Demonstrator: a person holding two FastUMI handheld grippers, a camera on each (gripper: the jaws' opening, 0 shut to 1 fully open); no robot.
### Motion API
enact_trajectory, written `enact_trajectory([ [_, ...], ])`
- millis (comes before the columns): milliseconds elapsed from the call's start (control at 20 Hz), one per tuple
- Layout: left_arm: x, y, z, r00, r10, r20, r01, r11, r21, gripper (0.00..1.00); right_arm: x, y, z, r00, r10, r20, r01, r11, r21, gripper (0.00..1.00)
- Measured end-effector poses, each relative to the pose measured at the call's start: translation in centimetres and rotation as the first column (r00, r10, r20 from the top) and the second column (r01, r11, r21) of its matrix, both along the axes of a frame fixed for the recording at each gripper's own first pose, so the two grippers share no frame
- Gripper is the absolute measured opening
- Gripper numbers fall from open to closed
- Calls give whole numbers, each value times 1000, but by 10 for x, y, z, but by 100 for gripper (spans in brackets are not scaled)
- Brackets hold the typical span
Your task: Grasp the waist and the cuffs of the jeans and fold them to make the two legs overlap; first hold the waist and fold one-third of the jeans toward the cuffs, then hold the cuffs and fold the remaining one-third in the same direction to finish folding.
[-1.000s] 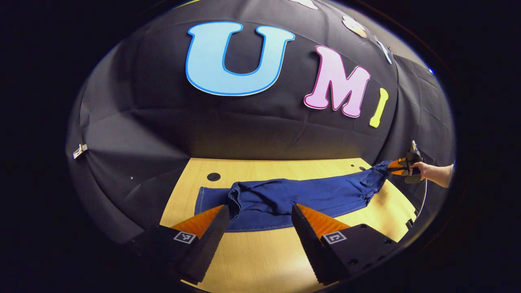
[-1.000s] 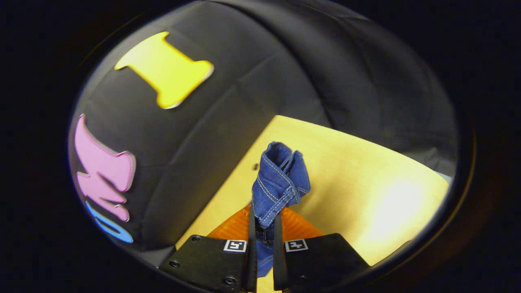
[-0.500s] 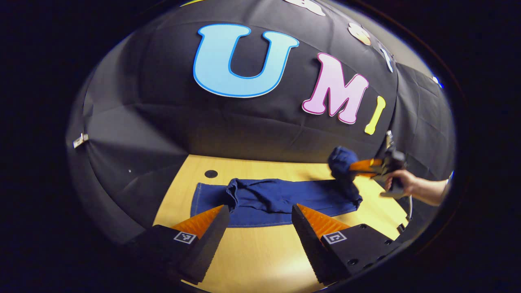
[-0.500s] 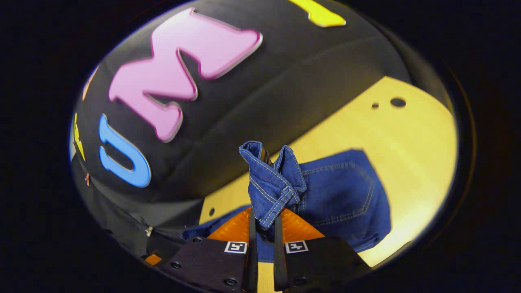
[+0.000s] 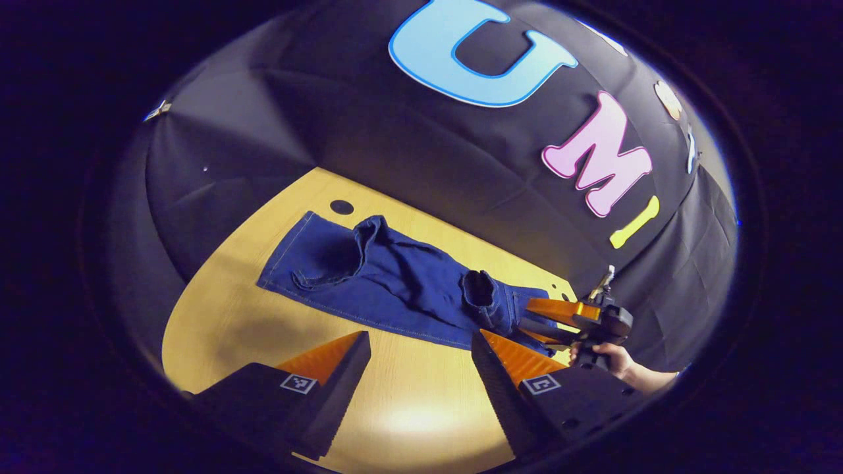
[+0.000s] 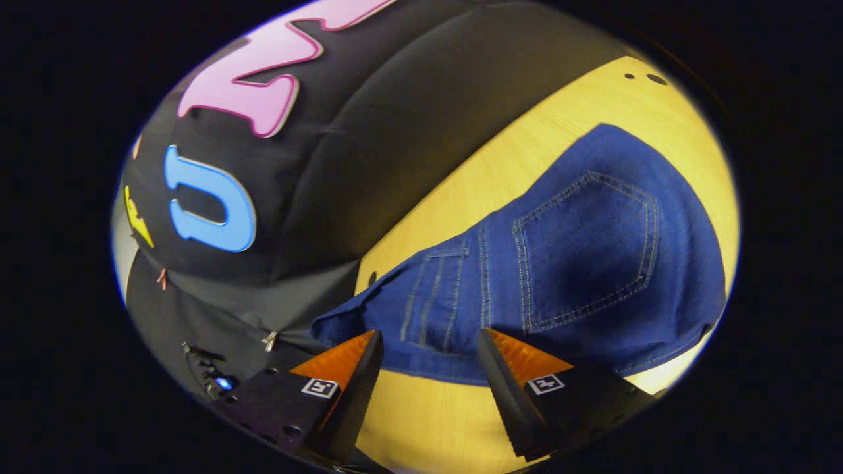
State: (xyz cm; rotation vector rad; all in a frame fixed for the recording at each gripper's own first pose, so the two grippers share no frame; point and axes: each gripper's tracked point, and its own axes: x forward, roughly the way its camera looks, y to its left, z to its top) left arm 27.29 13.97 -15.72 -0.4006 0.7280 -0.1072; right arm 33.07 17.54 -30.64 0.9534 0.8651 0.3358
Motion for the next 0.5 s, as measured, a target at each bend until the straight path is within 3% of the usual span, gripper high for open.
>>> enact_trajectory([
  [100,18,3,-8,999,7,-36,-7,1000,-7,98,-18,-12,21,997,61,50,-60,998,-26,88],
  [200,39,12,-19,994,20,-106,-21,1000,-2,97,-32,-32,30,995,64,77,-60,997,-52,88],
  [350,85,47,-27,986,76,-151,-59,992,113,97,-49,-73,42,997,6,81,0,997,-81,88],
  [500,134,107,-42,970,147,-193,-87,953,289,97,-57,-102,36,997,-57,51,62,994,-85,88],
])
